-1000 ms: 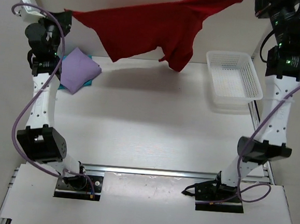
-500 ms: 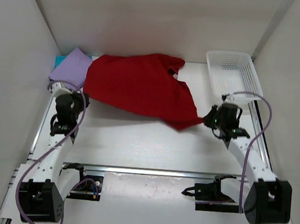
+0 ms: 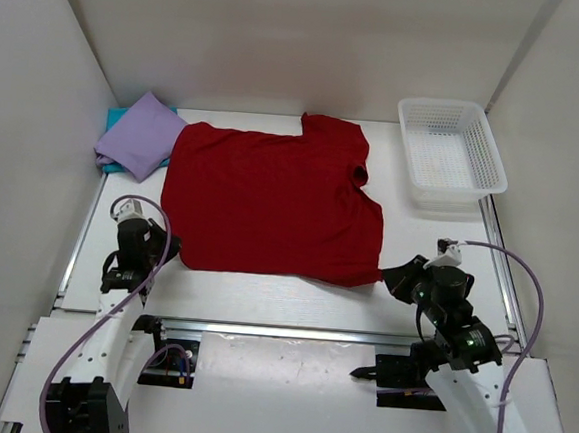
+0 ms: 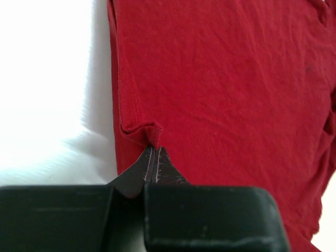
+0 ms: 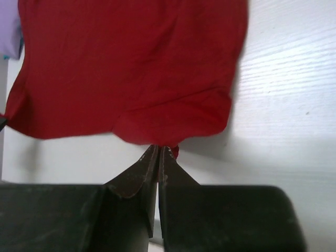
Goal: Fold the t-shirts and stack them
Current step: Flatten out the tshirt
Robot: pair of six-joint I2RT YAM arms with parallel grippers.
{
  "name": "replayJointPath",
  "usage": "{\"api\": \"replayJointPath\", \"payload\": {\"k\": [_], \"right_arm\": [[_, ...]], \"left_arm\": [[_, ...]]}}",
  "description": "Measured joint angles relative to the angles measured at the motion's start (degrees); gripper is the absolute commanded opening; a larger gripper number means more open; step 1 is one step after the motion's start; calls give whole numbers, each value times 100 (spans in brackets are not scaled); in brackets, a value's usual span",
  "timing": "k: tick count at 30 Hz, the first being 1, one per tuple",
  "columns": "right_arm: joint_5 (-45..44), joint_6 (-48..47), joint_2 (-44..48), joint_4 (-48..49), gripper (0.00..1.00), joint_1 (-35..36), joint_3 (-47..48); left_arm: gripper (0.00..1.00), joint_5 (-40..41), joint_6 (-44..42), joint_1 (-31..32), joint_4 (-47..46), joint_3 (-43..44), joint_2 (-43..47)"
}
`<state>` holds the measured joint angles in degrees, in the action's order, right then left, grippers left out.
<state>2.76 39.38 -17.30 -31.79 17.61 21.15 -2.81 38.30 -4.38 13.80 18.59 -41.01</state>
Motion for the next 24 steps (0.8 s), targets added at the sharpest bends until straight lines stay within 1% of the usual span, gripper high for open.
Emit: {"api": "replayJointPath", "payload": {"k": [2,4,7,9,13,15,17,20,22,24], "right_arm": [[-247,138,9,-238,0,380,175],[-450,234,-136,-269,0,719,212],[-621,262,-643,-140,0,896,153],[-570,179,-1156,111,0,713,149],[-96,-87,-2214,837,0,-98,275],[-44,-136,-2391,999,0,-238,286],[-13,-157,-2151,962,0,-177,260],[-98,-114,-1185,584,1,-28,249],[-260,-66,-555,203,0,52,411],[-400,-20,-168,-131,0,120,776]], "left_arm": [[0,-129,7,-35,39,61,-17],[0,-273,48,-74,2,109,-57],[0,-503,203,-197,-175,114,-175],[0,-634,348,-317,-352,116,-321],[0,-813,579,-498,-608,197,-608],[0,-820,590,-503,-695,221,-654],[0,-831,588,-494,-704,221,-656],[0,-955,632,-444,-717,332,-750],[0,-1062,643,-367,-612,730,-955],[0,-1078,590,-269,-557,1241,-1080]]}}
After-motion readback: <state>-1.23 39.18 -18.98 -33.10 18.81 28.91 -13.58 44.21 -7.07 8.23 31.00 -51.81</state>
